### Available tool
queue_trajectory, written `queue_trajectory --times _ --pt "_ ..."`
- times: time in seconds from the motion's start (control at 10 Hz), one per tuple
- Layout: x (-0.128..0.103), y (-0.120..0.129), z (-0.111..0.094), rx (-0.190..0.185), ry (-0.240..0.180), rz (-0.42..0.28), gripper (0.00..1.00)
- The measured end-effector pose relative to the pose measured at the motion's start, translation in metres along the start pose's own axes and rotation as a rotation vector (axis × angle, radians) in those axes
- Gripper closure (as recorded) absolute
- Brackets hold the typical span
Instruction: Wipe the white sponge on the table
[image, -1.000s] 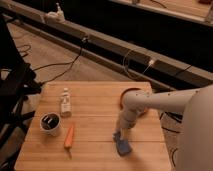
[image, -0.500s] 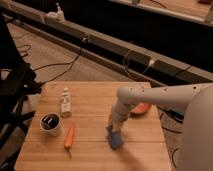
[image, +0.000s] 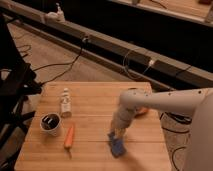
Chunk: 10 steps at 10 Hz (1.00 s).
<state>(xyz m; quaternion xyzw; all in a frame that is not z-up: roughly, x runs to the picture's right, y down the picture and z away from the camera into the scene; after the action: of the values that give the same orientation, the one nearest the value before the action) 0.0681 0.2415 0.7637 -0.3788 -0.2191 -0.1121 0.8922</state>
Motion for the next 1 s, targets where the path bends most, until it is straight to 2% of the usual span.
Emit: queue_trajectory --times 0.2,0.3,0.5,0.6,0.8,0.9,1.0 --pt "0.024 0.015 0.0 -0.026 0.014 0.057 1.0" --pt "0.044 0.016 -0.003 -0.038 0.032 0.096 1.0" --pt "0.079 -0.005 -0.015 -0.027 0.096 0.12 1.0" --pt "0.087 -0.019 -0.02 -0.02 0.119 0.119 1.0" --pt "0.081 -0.053 -0.027 0.004 0.144 0.085 1.0" --pt "0.071 -0.066 -0.029 0.013 0.144 0.064 1.0" --pt "0.051 -0.082 -0.03 0.027 0.134 0.028 1.0"
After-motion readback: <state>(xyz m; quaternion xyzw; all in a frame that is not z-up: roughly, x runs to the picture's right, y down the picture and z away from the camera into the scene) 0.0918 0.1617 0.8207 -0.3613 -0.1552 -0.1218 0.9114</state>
